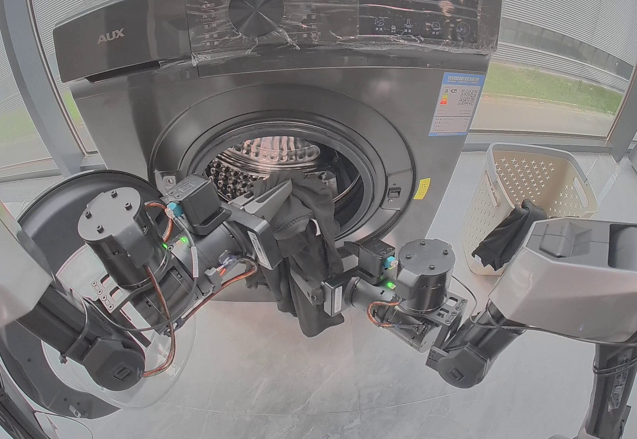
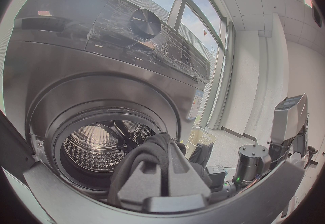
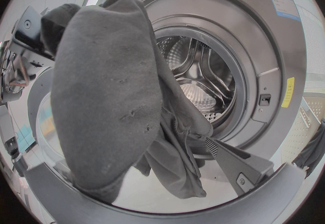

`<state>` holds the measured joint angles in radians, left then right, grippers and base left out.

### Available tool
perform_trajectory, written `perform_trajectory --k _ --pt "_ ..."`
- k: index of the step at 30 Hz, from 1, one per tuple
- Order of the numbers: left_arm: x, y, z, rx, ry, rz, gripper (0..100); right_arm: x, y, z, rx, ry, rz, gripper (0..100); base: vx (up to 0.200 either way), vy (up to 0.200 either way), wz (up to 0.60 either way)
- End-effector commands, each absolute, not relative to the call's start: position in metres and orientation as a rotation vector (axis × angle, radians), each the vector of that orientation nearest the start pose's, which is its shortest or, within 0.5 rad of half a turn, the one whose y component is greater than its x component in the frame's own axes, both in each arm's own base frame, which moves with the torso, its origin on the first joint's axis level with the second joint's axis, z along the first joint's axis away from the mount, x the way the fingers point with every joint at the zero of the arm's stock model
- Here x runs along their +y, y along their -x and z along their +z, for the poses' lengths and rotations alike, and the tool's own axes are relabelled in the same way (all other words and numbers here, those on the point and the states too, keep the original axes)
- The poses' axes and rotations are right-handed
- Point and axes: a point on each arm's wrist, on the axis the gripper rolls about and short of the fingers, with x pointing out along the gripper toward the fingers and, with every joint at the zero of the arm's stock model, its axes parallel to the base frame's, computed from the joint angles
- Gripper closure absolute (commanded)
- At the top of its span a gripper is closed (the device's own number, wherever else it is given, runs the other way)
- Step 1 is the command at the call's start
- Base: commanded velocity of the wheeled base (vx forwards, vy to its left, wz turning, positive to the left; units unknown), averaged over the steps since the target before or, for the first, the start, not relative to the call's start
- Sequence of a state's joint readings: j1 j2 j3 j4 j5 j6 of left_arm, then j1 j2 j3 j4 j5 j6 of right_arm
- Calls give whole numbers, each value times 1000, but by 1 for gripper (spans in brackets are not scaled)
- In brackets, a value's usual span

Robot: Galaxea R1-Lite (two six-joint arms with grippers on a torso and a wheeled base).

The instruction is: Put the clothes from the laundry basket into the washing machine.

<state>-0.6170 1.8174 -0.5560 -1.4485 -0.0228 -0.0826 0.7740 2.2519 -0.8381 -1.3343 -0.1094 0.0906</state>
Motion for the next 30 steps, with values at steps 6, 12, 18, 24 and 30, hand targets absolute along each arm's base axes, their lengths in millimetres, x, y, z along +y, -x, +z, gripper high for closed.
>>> perform_trajectory --k 6,12,18,24,30 --pt "-172 -242 171 -169 140 -647 100 283 -303 55 56 -73 647 0 0 0 0" --pt "-173 -241 170 -166 144 -650 100 290 -311 50 19 -82 649 100 0 0 0" --pt "-171 -242 170 -160 156 -644 100 294 -311 48 6 -84 663 100 0 0 0" --pt "-168 -244 167 -149 156 -632 100 289 -303 49 12 -82 666 100 0 0 0" --pt "-161 -248 167 -150 162 -585 100 262 -284 78 16 -80 634 100 0 0 0"
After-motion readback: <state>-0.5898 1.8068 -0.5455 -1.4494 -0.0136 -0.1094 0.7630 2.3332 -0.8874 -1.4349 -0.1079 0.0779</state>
